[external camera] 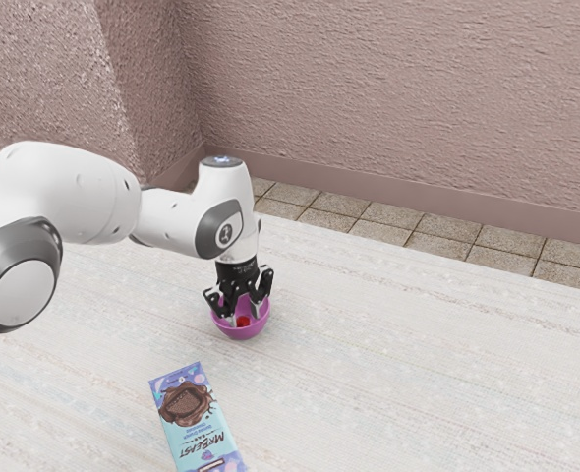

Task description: Take strawberry from the bowl

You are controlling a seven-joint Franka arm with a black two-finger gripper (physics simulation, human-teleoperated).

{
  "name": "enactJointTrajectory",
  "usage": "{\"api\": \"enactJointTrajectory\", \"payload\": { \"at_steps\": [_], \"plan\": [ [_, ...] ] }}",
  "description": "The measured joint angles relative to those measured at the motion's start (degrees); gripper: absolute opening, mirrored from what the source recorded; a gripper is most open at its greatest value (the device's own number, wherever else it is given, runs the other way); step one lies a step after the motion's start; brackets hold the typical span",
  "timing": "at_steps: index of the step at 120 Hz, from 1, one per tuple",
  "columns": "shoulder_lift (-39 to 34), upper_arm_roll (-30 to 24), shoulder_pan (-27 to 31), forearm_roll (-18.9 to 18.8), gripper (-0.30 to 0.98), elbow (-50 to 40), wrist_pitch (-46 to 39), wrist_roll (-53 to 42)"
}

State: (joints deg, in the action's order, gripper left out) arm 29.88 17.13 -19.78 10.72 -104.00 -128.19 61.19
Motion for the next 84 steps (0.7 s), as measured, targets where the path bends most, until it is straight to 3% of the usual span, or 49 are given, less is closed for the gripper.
{"api": "enactJointTrajectory", "payload": {
  "at_steps": [84],
  "plan": [
    [0.86,0.01,-0.20,-0.21,0.11,0.02,-0.04,0.38]
  ]
}}
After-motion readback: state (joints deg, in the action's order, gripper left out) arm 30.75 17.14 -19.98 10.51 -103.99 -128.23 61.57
